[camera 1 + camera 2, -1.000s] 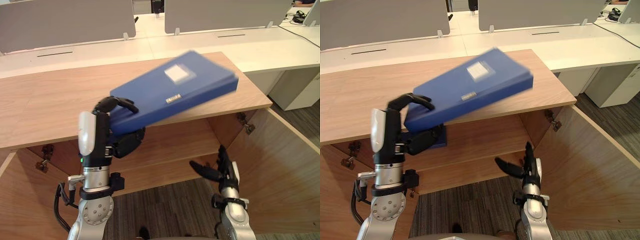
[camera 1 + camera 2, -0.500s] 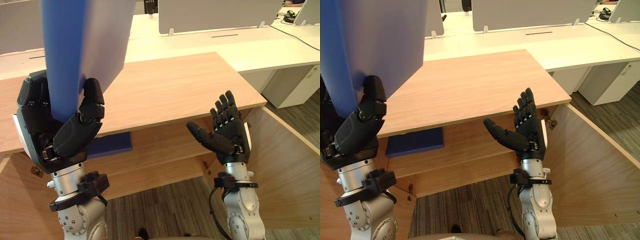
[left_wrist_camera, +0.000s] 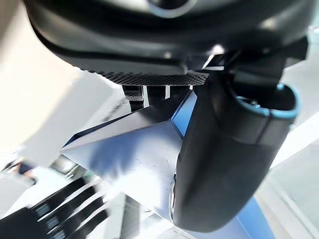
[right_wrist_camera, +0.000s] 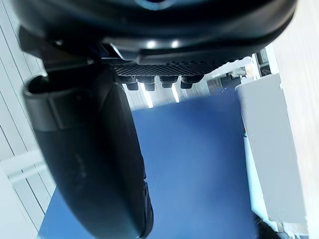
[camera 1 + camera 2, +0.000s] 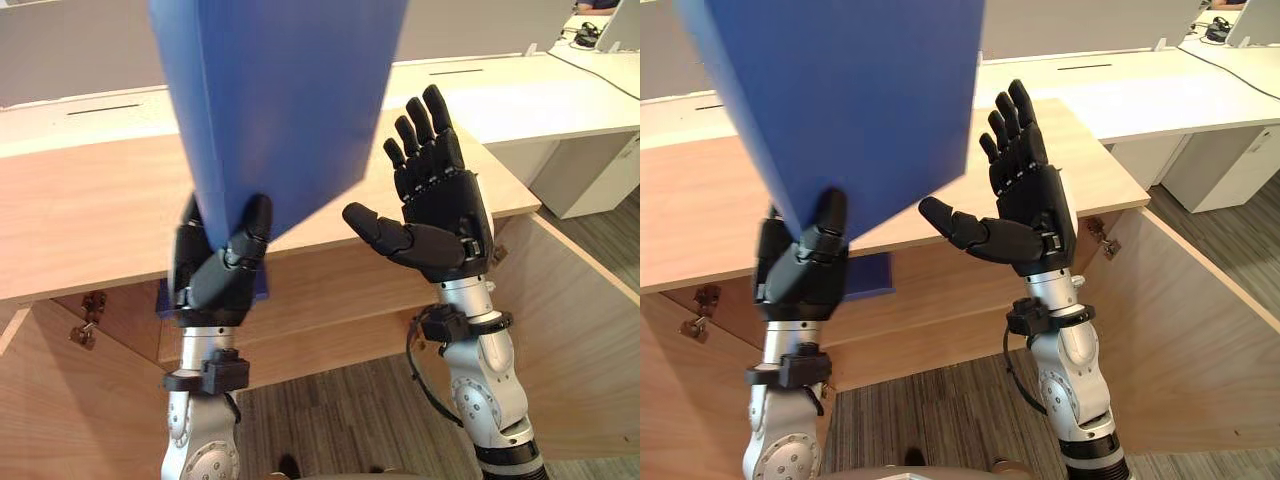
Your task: Walk over to the cabinet, pick up the folder, carry it to the office cabinet, place the folder inside the office cabinet, then close the office cabinet door
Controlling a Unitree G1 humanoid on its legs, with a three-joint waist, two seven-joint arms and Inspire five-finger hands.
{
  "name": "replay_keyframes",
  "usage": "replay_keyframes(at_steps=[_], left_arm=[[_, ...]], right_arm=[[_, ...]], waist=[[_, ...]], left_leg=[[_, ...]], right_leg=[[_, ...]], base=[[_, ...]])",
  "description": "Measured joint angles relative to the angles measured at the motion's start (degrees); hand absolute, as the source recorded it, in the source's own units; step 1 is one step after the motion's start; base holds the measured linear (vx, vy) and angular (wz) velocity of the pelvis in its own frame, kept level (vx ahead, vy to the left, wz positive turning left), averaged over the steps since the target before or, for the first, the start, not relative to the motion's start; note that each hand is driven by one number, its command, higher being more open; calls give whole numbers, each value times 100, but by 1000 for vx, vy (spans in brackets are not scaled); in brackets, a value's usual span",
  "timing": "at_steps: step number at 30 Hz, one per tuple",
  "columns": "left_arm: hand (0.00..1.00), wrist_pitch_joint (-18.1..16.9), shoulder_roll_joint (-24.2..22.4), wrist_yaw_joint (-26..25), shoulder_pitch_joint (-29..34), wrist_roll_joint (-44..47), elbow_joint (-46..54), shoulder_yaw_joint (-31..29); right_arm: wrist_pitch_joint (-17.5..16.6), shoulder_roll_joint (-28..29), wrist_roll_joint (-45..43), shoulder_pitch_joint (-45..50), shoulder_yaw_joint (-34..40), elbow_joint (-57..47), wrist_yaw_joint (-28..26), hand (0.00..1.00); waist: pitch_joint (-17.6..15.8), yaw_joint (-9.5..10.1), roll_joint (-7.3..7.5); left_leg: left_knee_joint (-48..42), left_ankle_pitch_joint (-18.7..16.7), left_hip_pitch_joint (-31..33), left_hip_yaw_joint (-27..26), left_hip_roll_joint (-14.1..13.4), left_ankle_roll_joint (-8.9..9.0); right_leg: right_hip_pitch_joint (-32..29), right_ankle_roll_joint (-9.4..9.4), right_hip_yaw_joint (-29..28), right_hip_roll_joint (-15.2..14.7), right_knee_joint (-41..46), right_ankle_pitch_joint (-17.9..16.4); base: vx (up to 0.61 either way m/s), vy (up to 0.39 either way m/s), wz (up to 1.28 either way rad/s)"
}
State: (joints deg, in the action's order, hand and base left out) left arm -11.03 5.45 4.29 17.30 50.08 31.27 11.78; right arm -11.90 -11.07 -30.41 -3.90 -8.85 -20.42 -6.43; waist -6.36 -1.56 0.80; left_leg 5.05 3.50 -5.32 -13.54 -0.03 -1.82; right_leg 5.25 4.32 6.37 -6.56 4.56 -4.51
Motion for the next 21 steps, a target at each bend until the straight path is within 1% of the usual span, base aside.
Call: replay_keyframes(at_steps=[1, 3, 4, 8, 12, 17, 19, 21], left_arm=[[0, 79, 40, 41, 35, 291, -136, 5], [0, 140, 112, 145, 83, 589, -304, 25], [0, 201, 239, 233, 152, 850, -399, 123], [0, 299, 544, 270, 375, 1221, -501, 381], [0, 307, 771, 281, 388, 1322, -522, 458], [0, 309, 1046, 438, 391, 1334, -522, 636], [0, 314, 1107, 443, 391, 1384, -528, 663], [0, 320, 1187, 443, 391, 1427, -529, 676]], right_arm=[[0, -120, -116, -50, 0, 142, 0, 100], [8, -258, -180, -146, -7, 298, 0, 100], [16, -374, -221, -288, -18, 470, 3, 100], [20, -777, -382, -682, -12, 867, 8, 100], [19, -1012, -381, -947, -41, 1189, 10, 100], [19, -1083, -382, -1374, -48, 1822, 63, 100], [22, -1168, -383, -1458, -75, 1968, 6, 100], [28, -1297, -478, -1647, -184, 2266, -124, 100]], waist=[[2, 0, -3], [2, 1, -4], [4, 3, -6], [6, -1, -11], [17, -9, -28], [23, 48, -38], [42, 50, -63], [84, 43, -133]], left_leg=[[0, 9, 13, 17, 8, -11], [0, 19, 29, 39, 18, -24], [1, 24, 37, 43, 26, -30], [0, 51, 92, 86, 62, -61], [-1, 84, 141, 175, 95, -90], [-1, 114, 196, 241, 113, -101], [-1, 130, 239, 270, 123, -111], [-2, 158, 293, 305, 139, -132]], right_leg=[[-3, 7, 15, -8, 0, 4], [-8, 12, 35, -19, 0, 7], [-14, 21, 38, -27, -1, 12], [-51, 44, 69, -61, -3, 26], [-52, 53, 159, -91, -17, 32], [-63, 58, 231, -104, -63, 63], [-88, 57, 264, -111, -64, 66], [-108, 64, 301, -125, -69, 81]], base=[[-20, 8, 6], [-18, 5, 6], [-22, 10, 5], [-16, 15, 5], [-8, 9, 11], [-17, 6, 9], [-10, 7, 10], [5, 12, 9]])
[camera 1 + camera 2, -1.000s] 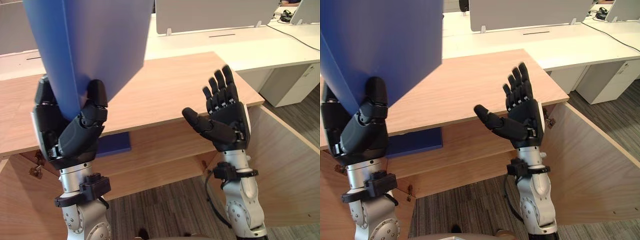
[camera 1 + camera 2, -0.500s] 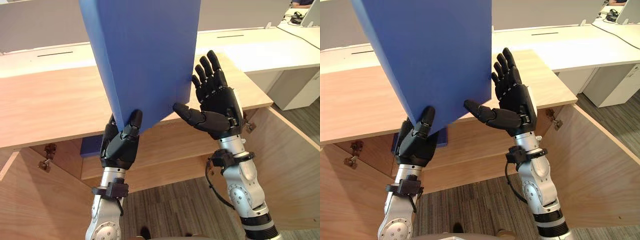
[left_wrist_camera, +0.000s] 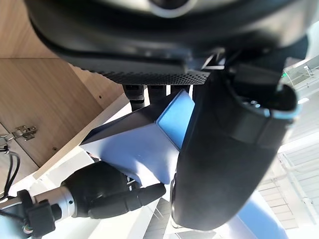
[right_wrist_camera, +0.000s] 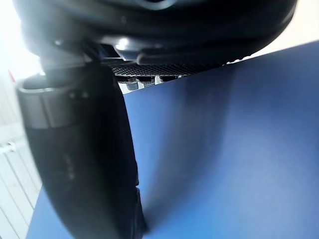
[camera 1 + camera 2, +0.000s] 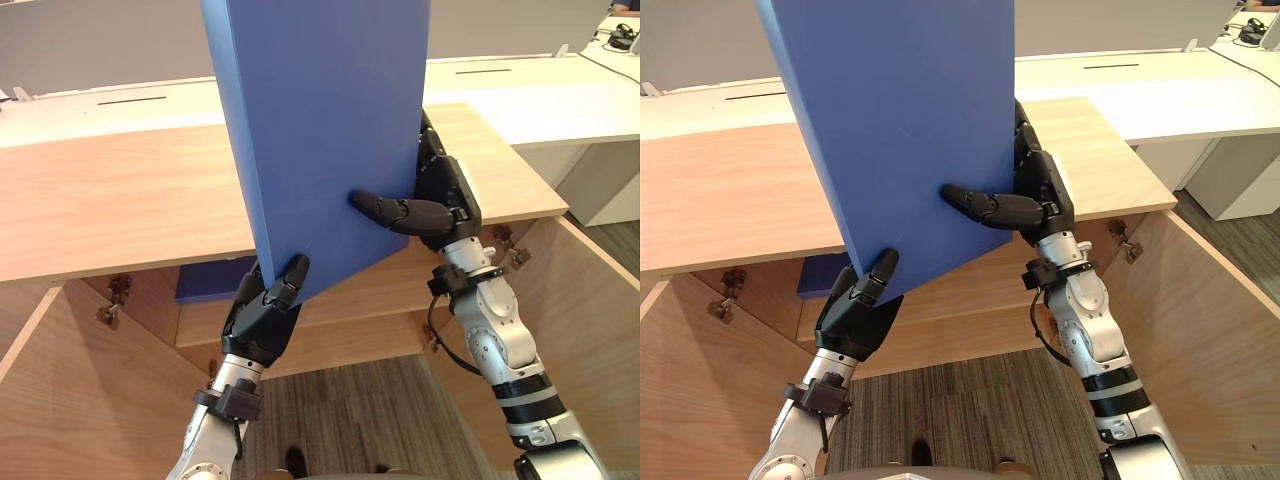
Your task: Walk over to the cabinet, pick up the folder, carry it to the office cabinet, place the folder inside the office cabinet, then close the office cabinet door
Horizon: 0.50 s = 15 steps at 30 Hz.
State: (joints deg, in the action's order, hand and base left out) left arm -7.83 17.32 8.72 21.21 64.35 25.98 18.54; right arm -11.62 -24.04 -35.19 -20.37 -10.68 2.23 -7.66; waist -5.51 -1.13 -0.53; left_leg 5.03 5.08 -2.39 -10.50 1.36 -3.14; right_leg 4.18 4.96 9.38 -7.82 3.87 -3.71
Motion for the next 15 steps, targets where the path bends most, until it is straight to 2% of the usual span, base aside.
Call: replay_keyframes(at_steps=[3, 4, 8, 15], left_arm=[[0, 13, 138, 0, -1, 2, 0, 2], [0, 15, 228, 1, 0, 32, 0, 3], [0, 9, 435, 1, -5, 123, 0, 10], [0, -36, 698, 3, -66, 207, 0, 48]], right_arm=[[13, -161, -248, -195, -134, 360, -197, 100], [25, -255, -417, -275, -212, 507, -335, 0], [71, -531, -779, -548, -579, 878, -592, 0], [251, -757, -1719, -569, -788, 1126, -811, 0]], waist=[[24, 8, -39], [25, 18, -39], [25, 18, -40], [25, 34, -40]], left_leg=[[0, 10, 0, 33, 6, -5], [0, 20, 1, 48, 3, -5], [1, 35, 9, 52, 3, -7], [1, 53, 31, 74, 15, -12]], right_leg=[[19, 2, 30, -4, -5, 2], [23, 1, 45, -2, -5, 2], [17, -6, 49, -3, -5, 14], [1, -7, 72, -14, -8, 23]], base=[[-8, 4, 7], [-21, -4, 5], [-6, -1, 1], [-6, 4, 1]])
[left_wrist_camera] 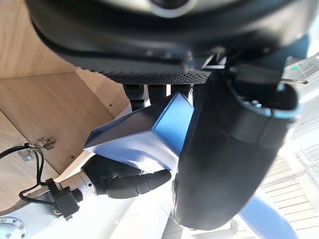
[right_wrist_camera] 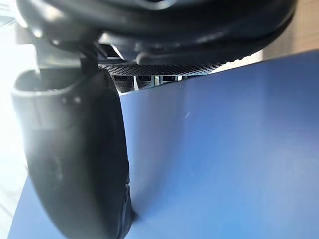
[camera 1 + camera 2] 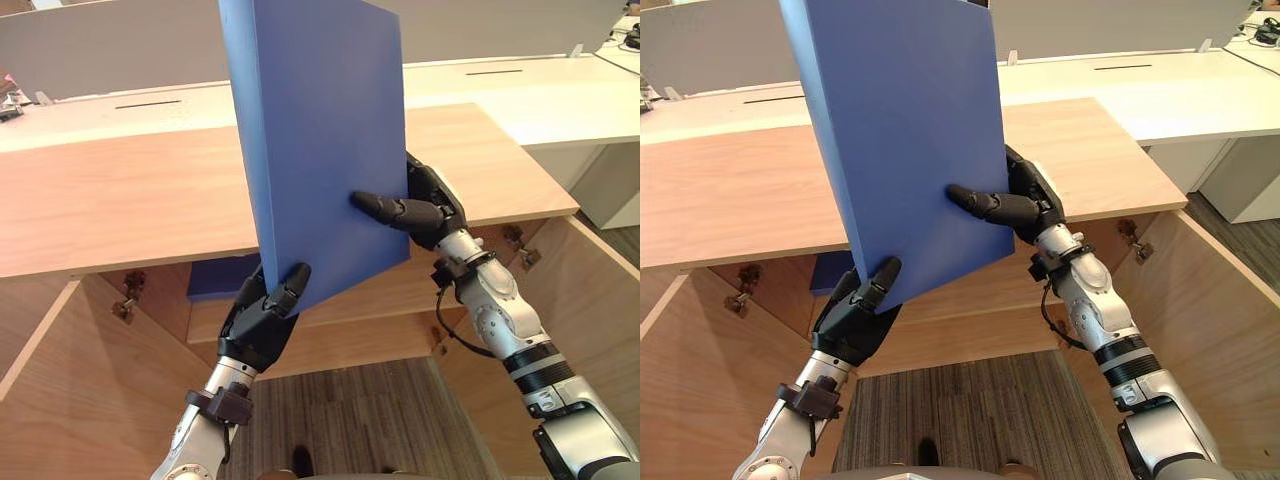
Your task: Walk over to the cabinet, pick up the folder, carry it to the office cabinet, place the folder inside the office cabinet, then close the office cabinet door
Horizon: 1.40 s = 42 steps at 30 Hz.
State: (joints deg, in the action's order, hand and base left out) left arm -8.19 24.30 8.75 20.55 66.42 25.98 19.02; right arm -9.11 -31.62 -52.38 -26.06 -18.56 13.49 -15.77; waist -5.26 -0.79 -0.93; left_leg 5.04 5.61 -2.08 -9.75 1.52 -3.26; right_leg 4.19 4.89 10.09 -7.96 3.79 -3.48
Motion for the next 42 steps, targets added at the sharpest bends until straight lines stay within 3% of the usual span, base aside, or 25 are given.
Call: replay_keyframes(at_steps=[5, 8, 9, 10, 16, 21, 25, 28, 35, 38, 42], left_arm=[[0, 11, -10, 22, -71, -50, 0, -222], [0, 45, -310, 82, -110, -392, -2, -635], [100, 44, -383, 108, -112, -516, -1, -702], [100, 42, -718, 303, -113, -775, 1, -917], [100, -7, -1781, 356, -52, -1509, 5, -1476], [100, -258, -2490, -241, 379, -2603, -3, -2330], [100, -399, -2891, -823, 564, -3227, -319, -3023], [100, -495, -3084, -1236, 917, -3735, -579, -3484], [100, -547, -3128, -1372, 1094, -4198, -1292, -3559], [100, -512, -3106, -1388, 991, -4629, -2584, -3600], [100, -171, -2740, -1282, 715, -5501, -4714, -3259]], right_arm=[[-32, 101, -310, 412, 101, -274, -2, 0], [6, 400, -225, 988, 356, -901, -78, 0], [11, 545, -103, 1111, 432, -1036, -38, 0], [30, 995, 153, 1449, 639, -1340, 21, 0], [70, 1947, 841, 1948, 964, -2050, 263, 0], [61, 2382, 1558, 2126, 1283, -2679, 516, 0], [-32, 2586, 1632, 2218, 1671, -2876, 599, 0], [-193, 2710, 1631, 2242, 1976, -3113, 656, 0], [-247, 2702, 1641, 2466, 2024, -3199, 692, 0], [-244, 2603, 1675, 2551, 1779, -3064, 692, 0], [-238, 2254, 2034, 2605, 1058, -2649, 680, 0]], waist=[[2, 8, 0], [5, 8, 1], [5, 12, 2], [17, 32, 1], [83, 138, 7], [89, 160, 25], [88, 167, 36], [105, 183, 99], [113, 313, 212], [112, 298, 214], [76, 281, 232]], left_leg=[[0, 4, 0, 21, -4, 1], [2, 11, -1, 64, -5, 6], [2, 12, -1, 70, -7, 7], [4, 14, -2, 88, -8, 9], [33, 13, 0, 99, -14, 10], [35, 12, 34, 153, -26, 12], [35, 11, 61, 234, -14, 12], [36, 8, 117, 326, -8, 18], [38, 43, 210, 528, 10, 44], [39, 60, 249, 585, 21, 54], [40, 70, 352, 596, -5, 96]], right_leg=[[23, 0, 20, 5, -5, 0], [51, -1, 69, 8, -25, -1], [56, -1, 76, 11, -30, -1], [55, -2, 95, 12, -40, -2], [68, -3, 107, 17, -76, -2], [90, 9, 171, 11, -121, 5], [144, 24, 262, 5, -176, 14], [169, 25, 361, 8, -221, 14], [181, 25, 572, 2, -233, 7], [166, 24, 631, -12, -230, 3], [12, 3, 636, -13, -140, -32]], base=[[0, 0, 0], [-1, -7, 7], [-13, -8, 5], [-13, -8, 5], [-3, -1, 1], [12, -3, 5], [21, -1, 12], [21, -9, 13], [1, -4, 17], [-24, 10, 10], [-36, 13, 2]])
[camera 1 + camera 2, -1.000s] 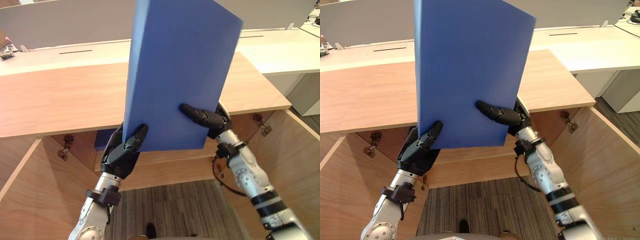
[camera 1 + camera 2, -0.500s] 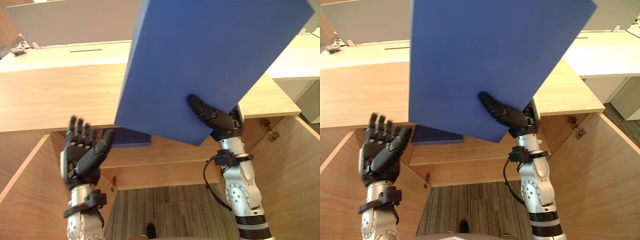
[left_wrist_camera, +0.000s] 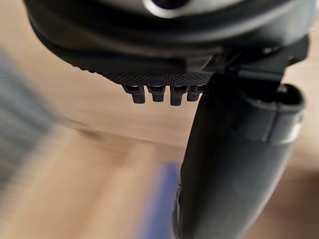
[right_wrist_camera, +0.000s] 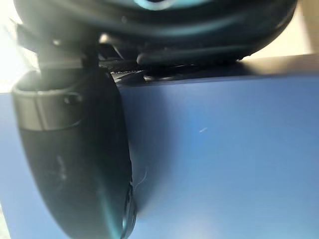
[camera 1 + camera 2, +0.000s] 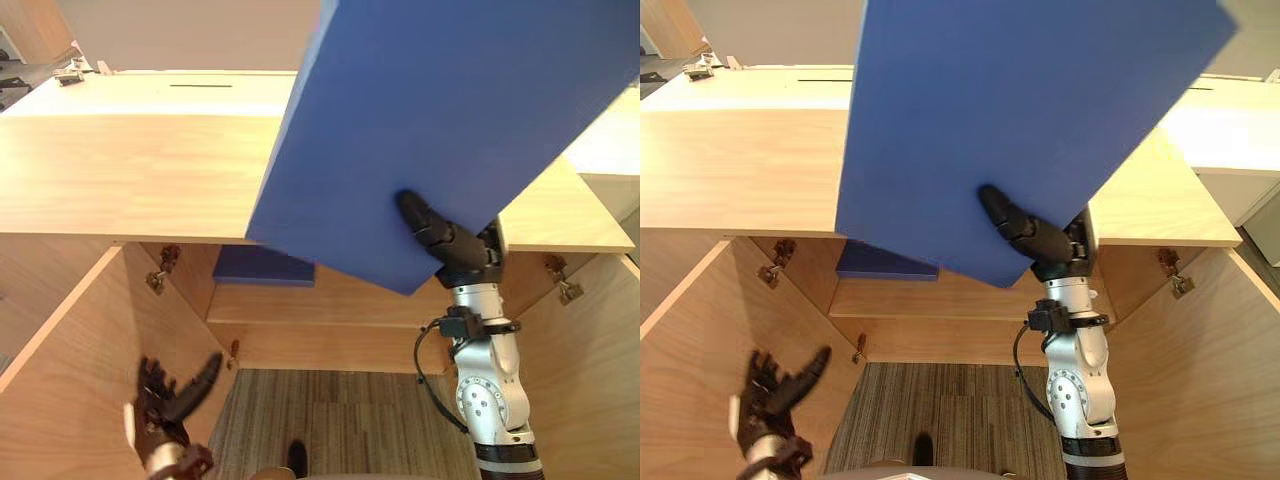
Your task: Walk over to the cabinet, pick up the folder, carry it to the office cabinet, place the folder inside the office cabinet, then close the office cabinet door
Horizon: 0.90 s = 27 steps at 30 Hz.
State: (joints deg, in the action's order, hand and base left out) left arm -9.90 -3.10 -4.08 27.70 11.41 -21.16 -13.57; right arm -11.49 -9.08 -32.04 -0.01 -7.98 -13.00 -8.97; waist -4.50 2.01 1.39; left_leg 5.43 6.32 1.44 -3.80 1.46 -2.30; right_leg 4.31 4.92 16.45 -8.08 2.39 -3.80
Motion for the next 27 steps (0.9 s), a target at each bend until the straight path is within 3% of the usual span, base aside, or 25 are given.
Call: replay_keyframes(at_steps=[4, 7, 12, 13, 16, 20, 24, 27], left_arm=[[100, 153, 312, 278, -461, -576, -891, 173], [100, 151, 749, 145, -1345, -824, -1381, 304], [100, 115, 818, 138, -1850, -812, -1447, 512], [100, 43, 818, 85, -2080, -807, -1406, 516], [100, -63, 845, -80, -2581, -803, -1256, 642], [100, -81, 808, -117, -2969, -795, -828, 608], [100, -160, 589, -326, -3180, -540, -164, 595], [100, -212, 505, -322, -3188, -430, 121, 603]], right_arm=[[13, -317, 584, -203, -767, 464, -84, 0], [92, -632, 1449, -1012, -1309, 962, -4, 0], [140, -949, 2081, -1321, -1384, 1028, 156, 0], [85, -1067, 2341, -1500, -1377, 1018, 263, 0], [94, -1124, 2702, -1894, -1234, 1073, 548, 0], [127, -1025, 2618, -2201, -688, 1087, 812, 0], [126, -847, 1504, -2714, 68, 1081, 1288, 0], [122, -735, 833, -3204, 487, 1077, 1615, 0]], waist=[[-451, 9, -5], [-1314, 31, -130], [-1923, -34, -308], [-2043, -68, -395], [-2159, -84, -466], [-2299, 13, -468], [-2318, 145, -462], [-2332, 190, -459]], left_leg=[[-152, 51, 381, -94, -89, 75], [-1559, -349, 1559, -273, -266, 20], [-3059, -987, 2821, -464, -476, 17], [-3592, -1163, 3378, -487, -552, -13], [-4594, -1465, 4579, -541, -724, -55], [-5498, -1715, 5577, -519, -861, -84], [-6319, -1919, 6578, -489, -937, -96], [-6705, -2030, 6961, -444, -992, -91]], right_leg=[[-618, -89, -121, -4, 530, -133], [-1614, -163, -382, -23, 1413, -271], [-2906, -182, -687, -66, 2679, -660], [-3478, -189, -779, -78, 3194, -804], [-4734, -197, -963, -87, 4202, -1084], [-5742, -231, -1038, -121, 5158, -1384], [-6773, -258, -1151, -192, 6082, -1677], [-7138, -282, -1165, -204, 6490, -1842]], base=[[-81, 4, -11], [-181, 4, -28], [-164, 38, -28], [-198, 41, -27], [-142, 30, -22], [-126, -11, -4], [-67, -53, 4], [-65, -51, 2]])
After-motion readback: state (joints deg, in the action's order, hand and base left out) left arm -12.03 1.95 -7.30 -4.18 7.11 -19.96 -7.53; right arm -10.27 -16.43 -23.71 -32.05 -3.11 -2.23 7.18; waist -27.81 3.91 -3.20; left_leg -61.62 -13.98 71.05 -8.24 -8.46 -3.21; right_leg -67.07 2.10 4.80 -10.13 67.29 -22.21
